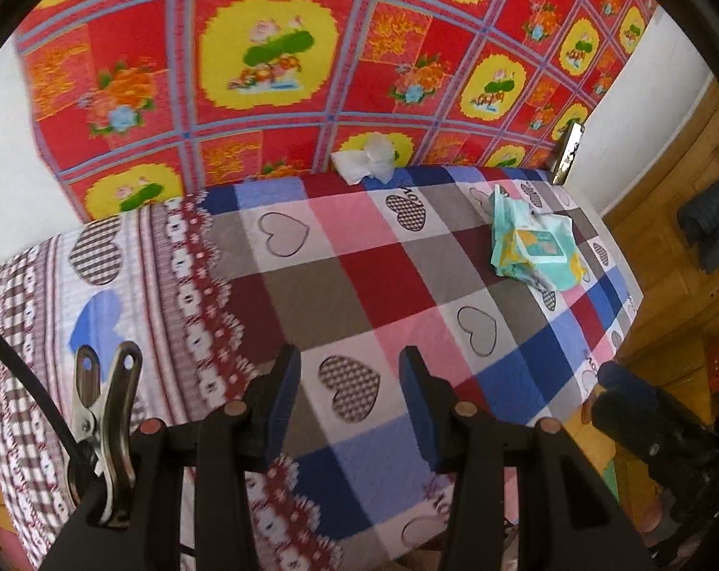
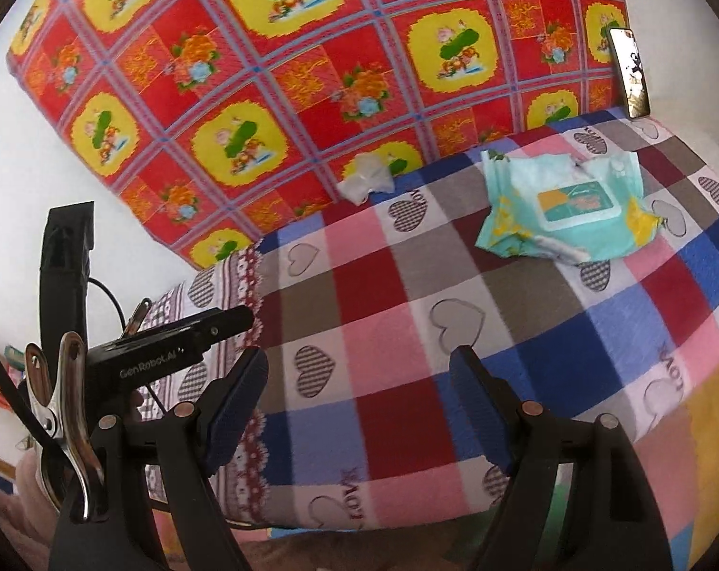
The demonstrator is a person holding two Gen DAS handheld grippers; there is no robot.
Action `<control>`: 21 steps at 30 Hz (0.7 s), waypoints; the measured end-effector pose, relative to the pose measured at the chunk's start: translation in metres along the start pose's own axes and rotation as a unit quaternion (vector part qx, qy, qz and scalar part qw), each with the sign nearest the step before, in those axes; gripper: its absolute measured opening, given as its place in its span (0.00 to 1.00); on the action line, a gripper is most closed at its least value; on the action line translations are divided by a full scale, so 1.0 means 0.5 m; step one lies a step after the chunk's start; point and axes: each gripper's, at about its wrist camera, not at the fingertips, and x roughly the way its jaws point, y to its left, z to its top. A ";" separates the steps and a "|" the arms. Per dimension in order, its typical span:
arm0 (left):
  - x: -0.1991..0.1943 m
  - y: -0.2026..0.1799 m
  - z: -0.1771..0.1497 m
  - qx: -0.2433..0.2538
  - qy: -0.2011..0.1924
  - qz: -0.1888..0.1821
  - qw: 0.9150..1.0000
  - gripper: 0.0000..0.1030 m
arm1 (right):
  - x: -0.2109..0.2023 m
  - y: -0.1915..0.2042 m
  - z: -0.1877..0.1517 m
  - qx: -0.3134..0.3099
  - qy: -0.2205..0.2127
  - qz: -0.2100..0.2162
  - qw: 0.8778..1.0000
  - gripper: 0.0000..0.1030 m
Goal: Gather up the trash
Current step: 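Move both open grippers over the bed toward the light-blue wipes packet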
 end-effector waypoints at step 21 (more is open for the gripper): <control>0.142 -0.084 0.085 -0.021 0.012 0.022 0.999 0.46 | 0.042 -0.210 0.098 0.007 0.034 -0.003 0.999 0.78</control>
